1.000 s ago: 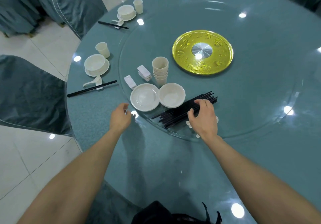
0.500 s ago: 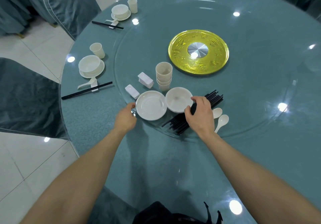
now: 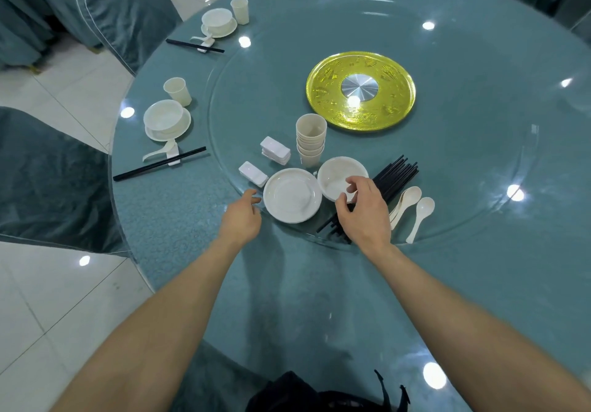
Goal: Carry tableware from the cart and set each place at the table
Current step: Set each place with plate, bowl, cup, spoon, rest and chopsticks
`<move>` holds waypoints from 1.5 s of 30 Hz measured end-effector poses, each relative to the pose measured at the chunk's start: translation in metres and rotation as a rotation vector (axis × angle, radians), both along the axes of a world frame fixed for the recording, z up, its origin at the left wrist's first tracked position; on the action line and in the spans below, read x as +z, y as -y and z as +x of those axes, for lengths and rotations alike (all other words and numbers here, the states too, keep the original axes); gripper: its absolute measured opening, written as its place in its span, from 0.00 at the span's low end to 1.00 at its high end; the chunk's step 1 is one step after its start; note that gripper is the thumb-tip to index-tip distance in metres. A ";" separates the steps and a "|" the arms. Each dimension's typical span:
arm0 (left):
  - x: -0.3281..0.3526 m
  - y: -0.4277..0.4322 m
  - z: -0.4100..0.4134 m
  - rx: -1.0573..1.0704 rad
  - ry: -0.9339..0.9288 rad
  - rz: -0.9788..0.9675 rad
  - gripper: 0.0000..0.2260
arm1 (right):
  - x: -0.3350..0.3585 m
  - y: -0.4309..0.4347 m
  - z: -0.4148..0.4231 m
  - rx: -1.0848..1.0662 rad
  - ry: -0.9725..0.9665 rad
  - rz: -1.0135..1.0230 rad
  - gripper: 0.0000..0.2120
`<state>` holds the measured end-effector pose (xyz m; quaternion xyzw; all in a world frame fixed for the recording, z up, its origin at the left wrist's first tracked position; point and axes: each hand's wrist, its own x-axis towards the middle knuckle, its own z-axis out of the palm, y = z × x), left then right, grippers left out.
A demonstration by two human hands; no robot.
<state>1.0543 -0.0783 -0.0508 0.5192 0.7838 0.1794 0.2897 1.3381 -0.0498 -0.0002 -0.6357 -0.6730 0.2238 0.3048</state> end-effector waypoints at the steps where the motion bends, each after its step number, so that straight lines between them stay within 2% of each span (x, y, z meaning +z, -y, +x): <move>1: 0.001 0.000 0.003 0.007 -0.016 0.006 0.19 | 0.000 0.003 -0.002 0.001 -0.012 -0.031 0.15; 5: 0.007 -0.006 0.015 0.063 -0.057 0.008 0.20 | -0.005 0.015 -0.012 0.040 -0.010 -0.107 0.05; 10: 0.010 -0.013 0.032 0.092 -0.208 0.007 0.25 | -0.023 0.027 -0.028 0.052 0.076 -0.243 0.09; 17: 0.010 -0.016 0.043 0.094 -0.239 0.041 0.17 | -0.030 0.032 -0.029 0.023 0.112 -0.308 0.10; 21: 0.014 -0.015 0.048 0.111 -0.186 0.097 0.10 | -0.028 0.031 -0.024 0.012 0.117 -0.323 0.10; 33: 0.031 -0.004 0.034 0.315 0.202 0.226 0.11 | -0.032 0.031 -0.028 -0.023 0.037 -0.263 0.13; 37: 0.036 0.018 0.015 0.328 0.241 0.260 0.10 | -0.025 0.033 -0.049 0.047 -0.039 -0.280 0.18; 42: 0.024 0.059 -0.024 0.407 0.217 0.243 0.10 | -0.025 0.050 -0.088 0.202 -0.053 -0.275 0.17; 45: 0.012 0.086 -0.040 0.429 0.177 0.201 0.10 | -0.037 0.063 -0.102 0.287 -0.042 -0.344 0.15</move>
